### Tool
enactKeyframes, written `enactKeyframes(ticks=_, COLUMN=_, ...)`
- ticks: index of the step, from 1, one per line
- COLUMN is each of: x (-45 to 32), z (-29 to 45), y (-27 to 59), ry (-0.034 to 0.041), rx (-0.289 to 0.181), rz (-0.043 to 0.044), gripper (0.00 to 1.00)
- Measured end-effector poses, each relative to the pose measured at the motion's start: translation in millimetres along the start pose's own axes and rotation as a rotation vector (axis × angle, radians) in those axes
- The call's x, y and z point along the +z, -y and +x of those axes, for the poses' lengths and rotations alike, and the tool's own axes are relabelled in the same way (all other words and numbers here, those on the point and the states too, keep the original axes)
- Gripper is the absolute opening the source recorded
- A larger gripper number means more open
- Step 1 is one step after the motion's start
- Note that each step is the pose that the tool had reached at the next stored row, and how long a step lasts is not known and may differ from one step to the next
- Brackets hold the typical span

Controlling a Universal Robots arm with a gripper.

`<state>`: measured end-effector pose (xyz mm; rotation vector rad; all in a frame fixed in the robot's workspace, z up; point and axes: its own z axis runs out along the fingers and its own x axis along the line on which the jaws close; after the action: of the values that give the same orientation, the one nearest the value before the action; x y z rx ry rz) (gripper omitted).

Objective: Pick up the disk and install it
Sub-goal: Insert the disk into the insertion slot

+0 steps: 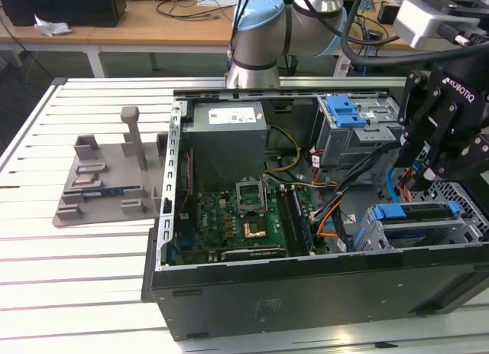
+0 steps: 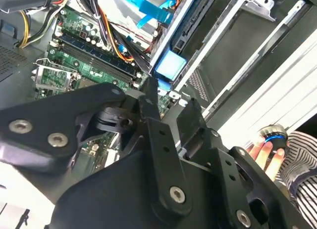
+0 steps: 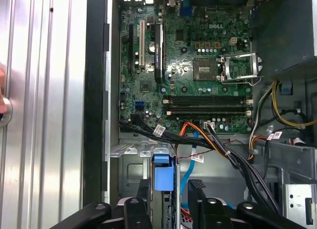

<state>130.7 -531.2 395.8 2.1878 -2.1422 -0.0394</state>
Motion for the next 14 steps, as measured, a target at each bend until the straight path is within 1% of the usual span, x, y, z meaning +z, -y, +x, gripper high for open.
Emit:
enactKeyframes(ticks=5, x=0.4, z=0.0, y=0.0, ry=0.0, rx=0.0, rz=0.0001, gripper=0.12)
enactKeyframes(ticks=10, x=0.8, z=0.0, y=0.1, ry=0.0, rx=0.0, rz=0.0, gripper=0.11)
enactKeyframes(ticks=12, x=0.6, z=0.0, y=6.5, ry=0.0003, rx=0.0, rz=0.0, gripper=0.11)
enactKeyframes(ticks=13, x=0.1, z=-0.3, y=11.7, ry=0.0, rx=0.0, rz=-0.0006, gripper=0.11)
enactKeyframes(ticks=14, x=-0.4, z=-1.0, y=19.2, ry=0.0001, rx=0.0, rz=-0.0013, gripper=0.11)
